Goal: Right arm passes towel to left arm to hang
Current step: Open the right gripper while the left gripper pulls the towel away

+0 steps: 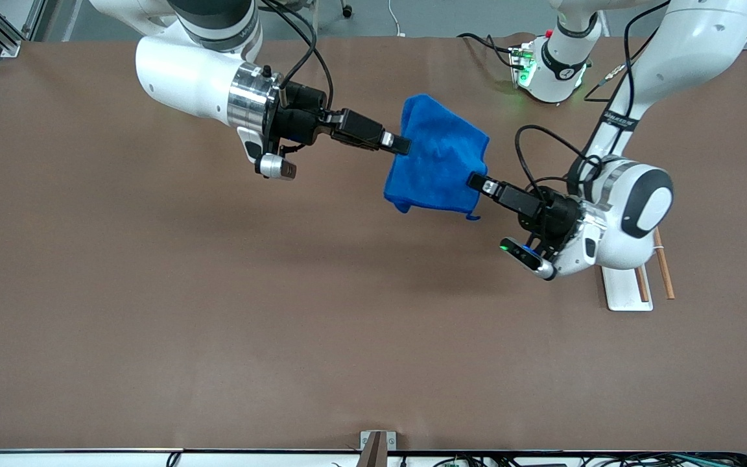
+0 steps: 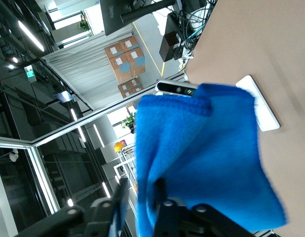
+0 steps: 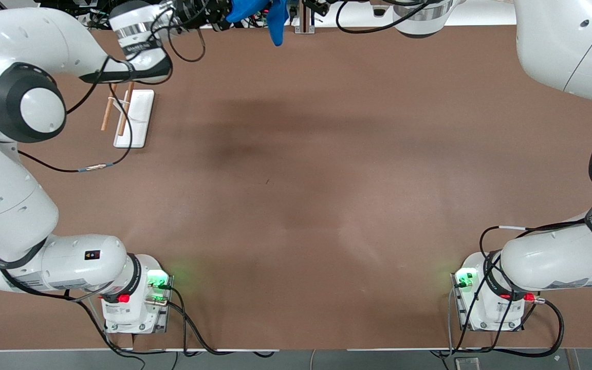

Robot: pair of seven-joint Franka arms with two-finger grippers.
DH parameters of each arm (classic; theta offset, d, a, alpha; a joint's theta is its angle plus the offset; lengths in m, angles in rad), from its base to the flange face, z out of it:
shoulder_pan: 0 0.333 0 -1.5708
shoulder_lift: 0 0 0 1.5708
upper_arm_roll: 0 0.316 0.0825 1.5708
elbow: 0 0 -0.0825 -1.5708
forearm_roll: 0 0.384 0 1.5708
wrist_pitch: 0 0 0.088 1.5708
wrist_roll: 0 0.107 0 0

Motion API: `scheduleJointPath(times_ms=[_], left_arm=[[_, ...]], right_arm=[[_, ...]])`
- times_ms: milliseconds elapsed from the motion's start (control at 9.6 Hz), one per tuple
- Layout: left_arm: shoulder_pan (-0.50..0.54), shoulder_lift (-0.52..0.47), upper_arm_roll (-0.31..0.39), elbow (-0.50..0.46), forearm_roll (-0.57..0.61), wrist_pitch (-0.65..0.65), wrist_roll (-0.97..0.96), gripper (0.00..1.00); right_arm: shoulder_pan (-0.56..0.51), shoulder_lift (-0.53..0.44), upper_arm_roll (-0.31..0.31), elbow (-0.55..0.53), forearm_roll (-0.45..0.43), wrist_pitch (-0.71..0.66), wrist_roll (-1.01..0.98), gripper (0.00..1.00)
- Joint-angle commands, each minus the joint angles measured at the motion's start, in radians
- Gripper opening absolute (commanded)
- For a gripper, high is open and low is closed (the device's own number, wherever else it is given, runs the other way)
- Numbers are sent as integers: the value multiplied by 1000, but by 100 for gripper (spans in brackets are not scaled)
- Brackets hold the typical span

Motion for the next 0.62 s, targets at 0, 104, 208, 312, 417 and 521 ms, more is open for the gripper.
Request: scheduleJointPath(times_ms=[0, 104, 208, 312, 417, 521], left_arm=[[28, -91, 24, -8, 116, 91, -181, 0], [48, -129, 27, 7, 217, 130, -268, 0], [78, -142, 28, 53, 348, 144, -343, 0], [104, -136, 28, 117, 518, 144, -428, 0], [132, -131, 28, 151, 649, 144, -463, 0], [158, -131, 29, 151, 722, 165, -485, 0]], right_arm=[[-50, -7, 4, -58, -5, 9, -14, 100], [-99, -11, 2, -98, -122, -6, -20, 100], [-125, -7, -2, -129, -243, -9, -20, 100], [-134, -3, -37, -156, -343, -18, -22, 100], [-138, 0, -106, -178, -506, -91, -20, 100], [-136, 0, -174, -181, -655, -183, -19, 100]])
